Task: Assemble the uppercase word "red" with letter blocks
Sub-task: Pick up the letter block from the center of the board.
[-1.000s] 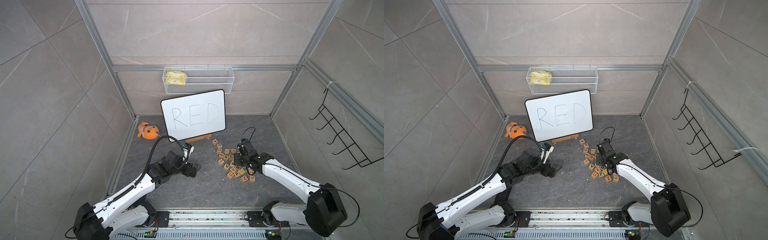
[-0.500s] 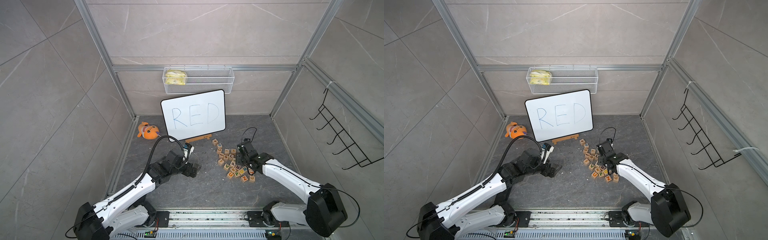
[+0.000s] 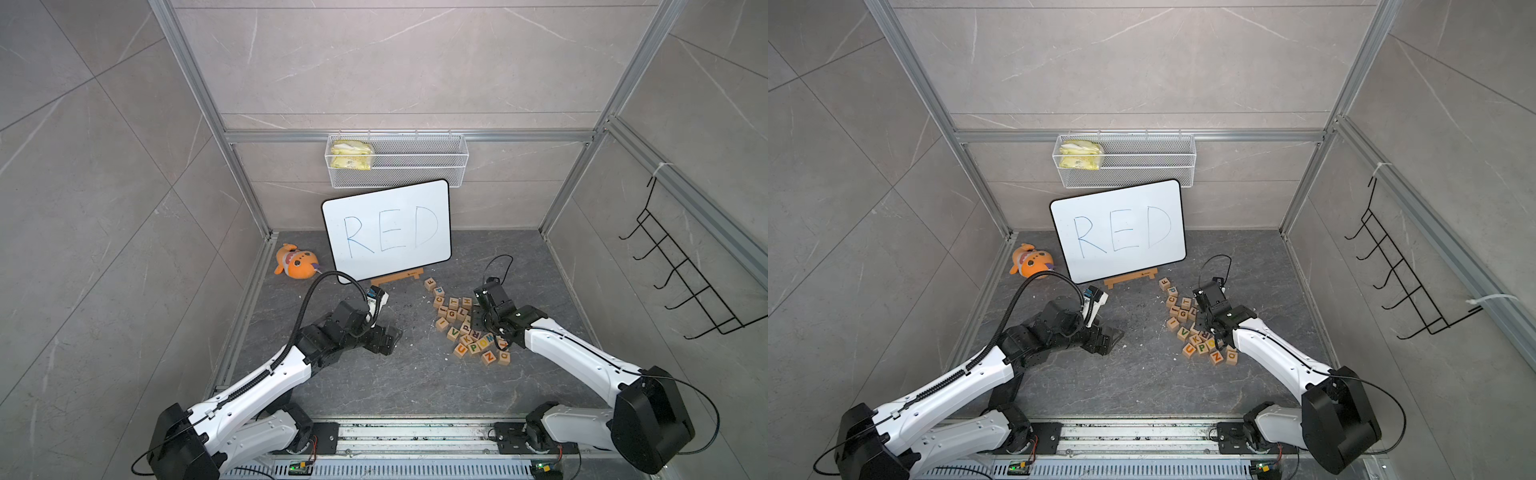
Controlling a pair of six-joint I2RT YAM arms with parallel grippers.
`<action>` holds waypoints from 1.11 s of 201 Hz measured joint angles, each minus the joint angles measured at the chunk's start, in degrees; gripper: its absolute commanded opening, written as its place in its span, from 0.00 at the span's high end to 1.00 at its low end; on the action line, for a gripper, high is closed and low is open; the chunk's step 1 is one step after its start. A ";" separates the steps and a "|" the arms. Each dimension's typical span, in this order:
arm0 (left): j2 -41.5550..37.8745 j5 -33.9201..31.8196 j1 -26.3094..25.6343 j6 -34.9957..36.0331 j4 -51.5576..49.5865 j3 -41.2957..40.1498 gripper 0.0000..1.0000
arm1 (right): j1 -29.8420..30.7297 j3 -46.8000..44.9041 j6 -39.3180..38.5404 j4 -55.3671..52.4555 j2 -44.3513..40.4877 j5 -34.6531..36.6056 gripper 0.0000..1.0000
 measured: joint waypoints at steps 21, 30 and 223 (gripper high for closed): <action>0.00 -0.02 0.00 0.02 -0.04 0.09 0.04 | 0.00 0.00 -0.02 0.00 0.20 -0.63 0.42; 0.00 -0.02 0.02 0.04 -0.04 0.13 0.04 | 0.00 0.00 -0.02 0.00 0.20 -0.81 0.42; 6.75 2.05 0.00 10.25 4.59 4.31 0.03 | 0.00 -4.42 -0.90 7.76 -1.53 -1.01 0.46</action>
